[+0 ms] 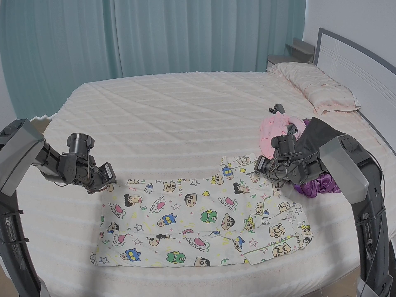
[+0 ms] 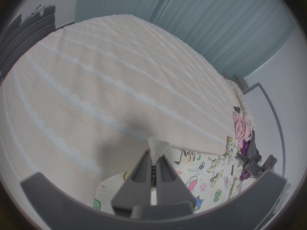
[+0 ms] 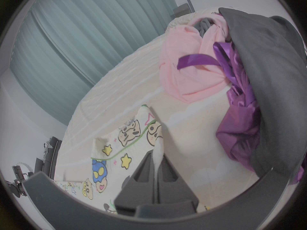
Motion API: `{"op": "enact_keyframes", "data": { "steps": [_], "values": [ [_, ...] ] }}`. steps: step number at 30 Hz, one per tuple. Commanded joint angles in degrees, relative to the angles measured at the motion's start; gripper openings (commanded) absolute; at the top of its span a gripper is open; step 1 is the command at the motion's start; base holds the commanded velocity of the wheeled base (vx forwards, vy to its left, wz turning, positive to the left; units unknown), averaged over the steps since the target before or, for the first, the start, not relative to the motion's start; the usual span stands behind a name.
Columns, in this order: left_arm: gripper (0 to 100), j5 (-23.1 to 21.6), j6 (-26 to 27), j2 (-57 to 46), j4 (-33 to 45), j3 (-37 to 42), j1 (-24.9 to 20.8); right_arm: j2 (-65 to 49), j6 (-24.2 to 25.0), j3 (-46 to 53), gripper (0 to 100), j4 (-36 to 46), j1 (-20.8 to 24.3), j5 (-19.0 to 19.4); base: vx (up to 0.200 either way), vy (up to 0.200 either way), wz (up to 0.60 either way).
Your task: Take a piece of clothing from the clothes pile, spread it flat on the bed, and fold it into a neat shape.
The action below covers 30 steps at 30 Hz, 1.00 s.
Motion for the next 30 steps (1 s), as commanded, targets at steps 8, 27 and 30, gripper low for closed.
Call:
{"op": "enact_keyframes", "data": {
  "steps": [8, 27, 30],
  "values": [
    [0, 0.07, -0.90, -0.72, -0.33, -1.87, 0.40, -6.58, 0.01, 8.46, 0, -11.20, -1.36, 2.85, 0.000, 0.000, 0.00],
    [0, 0.07, -1.25, -0.02, 0.03, -3.36, 1.10, -8.69, -0.35, 14.44, 100, -12.17, -1.80, 8.12, 0.000, 0.000, 0.00],
    [0, 0.07, -1.25, -0.02, 0.03, -3.19, 1.19, -8.43, -0.43, 14.62, 100, -11.64, -1.80, 8.12, 0.000, 0.000, 0.00]
  ]
}}
